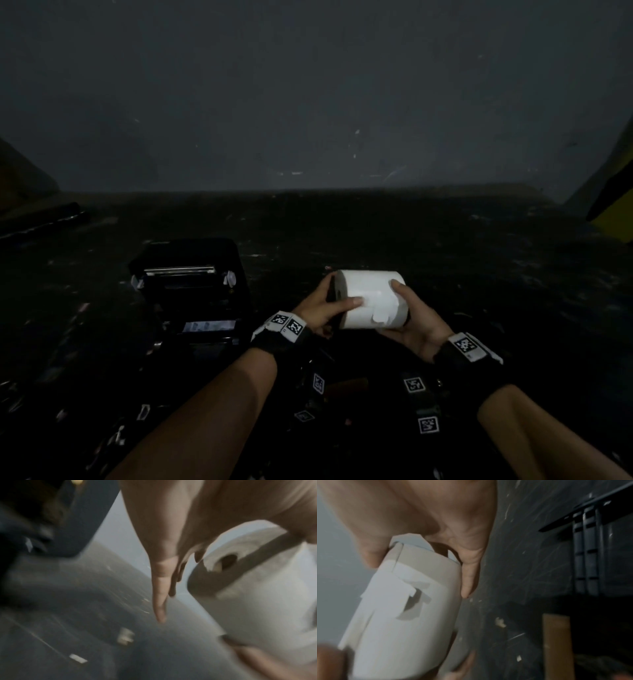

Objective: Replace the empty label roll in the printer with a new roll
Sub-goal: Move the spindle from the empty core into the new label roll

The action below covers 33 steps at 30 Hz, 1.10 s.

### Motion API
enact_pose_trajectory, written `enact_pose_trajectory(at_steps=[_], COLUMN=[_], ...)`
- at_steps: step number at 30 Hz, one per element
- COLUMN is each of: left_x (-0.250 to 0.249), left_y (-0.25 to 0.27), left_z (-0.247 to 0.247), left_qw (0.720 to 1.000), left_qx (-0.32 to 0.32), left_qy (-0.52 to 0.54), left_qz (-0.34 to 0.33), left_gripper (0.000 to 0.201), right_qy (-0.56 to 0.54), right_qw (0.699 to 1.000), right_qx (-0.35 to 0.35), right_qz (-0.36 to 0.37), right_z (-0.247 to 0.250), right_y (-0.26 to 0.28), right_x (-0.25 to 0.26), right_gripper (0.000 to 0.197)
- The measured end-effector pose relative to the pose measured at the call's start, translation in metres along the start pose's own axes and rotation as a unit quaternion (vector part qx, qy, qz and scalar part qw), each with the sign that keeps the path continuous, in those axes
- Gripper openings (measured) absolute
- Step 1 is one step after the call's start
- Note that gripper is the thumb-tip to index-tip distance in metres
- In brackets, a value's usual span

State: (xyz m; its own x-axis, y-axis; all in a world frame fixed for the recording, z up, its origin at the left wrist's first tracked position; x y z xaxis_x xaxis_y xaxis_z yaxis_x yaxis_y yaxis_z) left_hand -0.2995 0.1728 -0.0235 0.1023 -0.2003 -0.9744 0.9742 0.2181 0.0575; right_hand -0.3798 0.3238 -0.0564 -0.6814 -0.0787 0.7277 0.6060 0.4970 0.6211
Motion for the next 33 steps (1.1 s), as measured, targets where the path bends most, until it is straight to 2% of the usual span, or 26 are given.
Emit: enact_pose_trajectory(at_steps=[4,9,11,12,13,14,16,18,21,23,26,29,33], left_x=[-0.016,-0.022,-0.025,-0.028,-0.031,-0.033,-0.038,-0.04,-0.039,-0.037,-0.035,-0.033,-0.028], left_y=[-0.001,-0.003,-0.003,-0.002,-0.001,-0.001,0.0,0.002,0.005,0.008,0.012,0.016,0.018], left_z=[-0.01,-0.011,-0.01,-0.009,-0.008,-0.006,-0.003,-0.001,0.003,0.004,0.005,0.005,0.003], left_qw=[0.996,0.989,0.988,0.988,0.988,0.988,0.988,0.989,0.987,0.986,0.985,0.986,0.986], left_qx=[-0.029,-0.071,-0.074,-0.077,-0.078,-0.079,-0.08,-0.084,-0.097,-0.105,-0.116,-0.117,-0.121], left_qy=[0.087,0.131,0.132,0.132,0.133,0.134,0.127,0.12,0.117,0.114,0.109,0.097,0.085], left_qz=[0.011,0.008,0.01,0.01,0.014,0.018,0.022,0.028,0.05,0.061,0.067,0.069,0.072], left_gripper=[0.073,0.071,0.07,0.064,0.058,0.055,0.059,0.066,0.068,0.069,0.072,0.066,0.072], right_qy=[0.002,0.052,0.12,0.181,0.253,0.32,0.411,0.487,0.544,0.541,0.509,0.506,0.518], right_qw=[1.0,0.998,0.989,0.971,0.936,0.885,0.788,0.725,0.681,0.681,0.708,0.74,0.766], right_qx=[0.001,-0.004,-0.051,-0.1,-0.157,-0.205,-0.223,-0.21,-0.238,-0.23,-0.192,-0.172,-0.146], right_qz=[0.024,0.03,0.064,0.117,0.188,0.27,0.4,0.44,0.429,0.436,0.451,0.408,0.35], right_z=[-0.006,-0.006,-0.002,0.001,0.002,0.0,-0.019,-0.037,-0.042,-0.046,-0.052,-0.055,-0.055], right_y=[0.017,0.034,0.044,0.051,0.062,0.074,0.097,0.103,0.1,0.102,0.101,0.094,0.089], right_x=[0.007,0.014,0.021,0.03,0.041,0.052,0.062,0.058,0.056,0.057,0.058,0.059,0.062], right_gripper=[0.037,0.059,0.063,0.065,0.064,0.061,0.05,0.044,0.038,0.031,0.025,0.024,0.02])
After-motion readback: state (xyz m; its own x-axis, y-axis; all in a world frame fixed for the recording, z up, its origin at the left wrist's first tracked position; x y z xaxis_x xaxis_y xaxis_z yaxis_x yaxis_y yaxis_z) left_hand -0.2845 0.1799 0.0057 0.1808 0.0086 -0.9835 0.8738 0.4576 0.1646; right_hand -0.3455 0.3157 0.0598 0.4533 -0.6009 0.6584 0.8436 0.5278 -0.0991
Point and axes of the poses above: each hand's wrist, its own y-axis away from the middle knuckle, its own z-axis out of the back of the hand, x = y × z, the point moved 7 cm from there along -y, towards the middle knuckle, and after that the axes turned 12 degrees about -z, right-handed, at the moved point
